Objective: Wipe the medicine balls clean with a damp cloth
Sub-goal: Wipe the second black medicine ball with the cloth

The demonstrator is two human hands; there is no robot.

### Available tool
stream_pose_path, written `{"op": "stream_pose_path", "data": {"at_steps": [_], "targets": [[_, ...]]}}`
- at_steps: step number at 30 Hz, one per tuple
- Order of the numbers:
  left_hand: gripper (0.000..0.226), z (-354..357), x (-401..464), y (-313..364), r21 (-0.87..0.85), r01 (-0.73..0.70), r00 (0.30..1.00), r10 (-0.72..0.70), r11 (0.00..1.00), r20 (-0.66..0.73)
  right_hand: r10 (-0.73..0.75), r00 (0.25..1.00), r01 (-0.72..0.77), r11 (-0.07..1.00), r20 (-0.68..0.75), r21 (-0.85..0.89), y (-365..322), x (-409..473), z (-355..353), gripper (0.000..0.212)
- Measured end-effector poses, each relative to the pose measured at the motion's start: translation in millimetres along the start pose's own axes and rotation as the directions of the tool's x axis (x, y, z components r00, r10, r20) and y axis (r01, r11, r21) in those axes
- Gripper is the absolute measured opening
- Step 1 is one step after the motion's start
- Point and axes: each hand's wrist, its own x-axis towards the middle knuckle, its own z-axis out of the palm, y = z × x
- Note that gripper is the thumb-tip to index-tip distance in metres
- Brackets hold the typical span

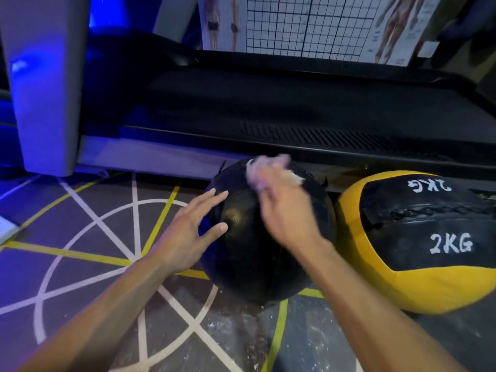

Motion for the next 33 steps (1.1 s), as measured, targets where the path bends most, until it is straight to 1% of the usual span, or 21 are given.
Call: {"op": "stream_pose_path", "data": {"at_steps": [1,2,3,4,5,6,7,8,9,10,11,13,15,16,17,20,22,24,27,30,33], "targets": [[0.058,-0.7,-1.2,-1.5,-0.003,-0.015,1.000,0.015,1.000,-0.001,-0.176,0.976,0.195,0.969,0.128,-0.150,-15.7,-14.7,8.5,0.040],[0.055,-0.9,-3.6,-4.6,-0.009,-0.034,0.999,0.034,0.999,-0.002,-0.353,0.904,0.408,0.881,0.243,-0.239,-21.0,-30.4,11.9,0.048],[0.054,-1.1,-6.3,-9.2,-0.019,-0.046,0.999,0.046,0.999,0.003,-0.468,0.826,0.545,0.806,0.315,-0.229,-18.7,-39.8,5.1,0.052],[0.056,-0.9,-9.2,-12.7,-0.029,-0.041,0.999,0.041,0.999,0.008,-0.517,0.797,0.578,0.802,0.313,-0.148,-10.8,-39.2,-6.5,0.050],[0.059,0.0,-11.3,-14.8,-0.024,-0.033,0.999,0.033,0.999,0.008,-0.479,0.838,0.516,0.852,0.262,-0.091,-1.5,-30.9,-18.8,0.044],[0.062,0.9,-11.6,-15.5,-0.004,-0.034,0.999,0.034,0.999,0.010,-0.352,0.917,0.372,0.925,0.188,-0.079,9.6,-16.6,-29.5,0.038],[0.063,2.2,-10.8,-13.2,0.015,-0.038,0.999,0.038,0.999,0.018,-0.159,0.980,0.174,0.977,0.121,-0.121,19.6,2.4,-40.9,0.029],[0.063,3.7,-10.1,-8.7,0.027,-0.029,0.999,0.028,0.999,0.029,0.044,0.998,-0.034,0.984,0.051,-0.176,29.3,26.4,-48.4,0.021],[0.063,4.3,-9.2,-5.2,0.030,-0.018,0.999,0.017,0.999,0.036,0.215,0.976,-0.208,0.962,0.023,-0.175,29.7,45.0,-51.6,0.019],[0.062,4.1,-7.6,-4.5,0.028,-0.010,0.999,0.009,1.000,0.043,0.293,0.956,-0.283,0.944,0.034,-0.170,21.4,57.8,-46.1,0.021],[0.062,4.4,-5.3,-3.5,0.025,-0.007,0.999,0.006,1.000,0.040,0.263,0.963,-0.247,0.951,0.065,-0.187,8.2,64.4,-33.7,0.023],[0.059,3.0,-3.1,-6.9,0.018,-0.018,1.000,0.018,1.000,0.006,-0.003,0.980,0.043,0.980,0.201,-0.194,-25.6,60.6,1.1,0.030],[0.054,1.6,-3.2,-15.6,0.028,-0.026,1.000,0.026,0.999,0.002,-0.312,0.879,0.378,0.917,0.360,-0.128,-51.8,33.7,17.8,0.039],[0.054,0.1,-4.4,-19.0,0.039,-0.016,1.000,0.016,0.999,0.002,-0.409,0.834,0.478,0.871,0.369,-0.114,-47.4,24.1,16.4,0.044],[0.054,-1.9,-6.7,-21.8,0.034,0.000,1.000,-0.001,0.999,0.010,-0.443,0.838,0.490,0.868,0.319,-0.081,-36.1,19.6,5.4,0.046],[0.061,-13.4,-10.4,-27.6,-0.043,0.010,0.999,-0.007,0.999,0.052,-0.197,0.979,0.197,0.980,0.054,0.011,16.9,-1.7,-42.8,0.043],[0.063,-22.9,-7.6,-28.3,-0.068,0.053,0.998,-0.050,0.996,0.041,0.022,0.998,-0.014,0.991,-0.057,0.135,45.2,-31.4,-67.1,0.033],[0.062,-30.5,-5.1,-24.9,-0.105,0.095,0.995,-0.096,0.990,-0.006,0.264,0.961,-0.221,0.916,-0.087,0.336,54.9,-58.5,-81.3,0.031],[0.050,-30.4,-1.3,-11.5,-0.063,0.078,0.996,-0.081,0.995,-0.047,0.501,0.855,-0.319,0.714,-0.136,0.622,67.3,-77.2,-91.5,0.034],[0.053,-19.8,1.3,0.9,0.011,0.074,0.997,-0.074,0.997,-0.038,0.498,0.843,-0.308,0.757,-0.203,0.577,79.6,-65.8,-76.8,0.029],[0.055,-14.4,5.3,2.4,0.005,0.050,0.997,-0.050,0.999,-0.051,0.424,0.901,-0.301,0.762,-0.091,0.573,73.7,-44.4,-33.5,0.039]]}}
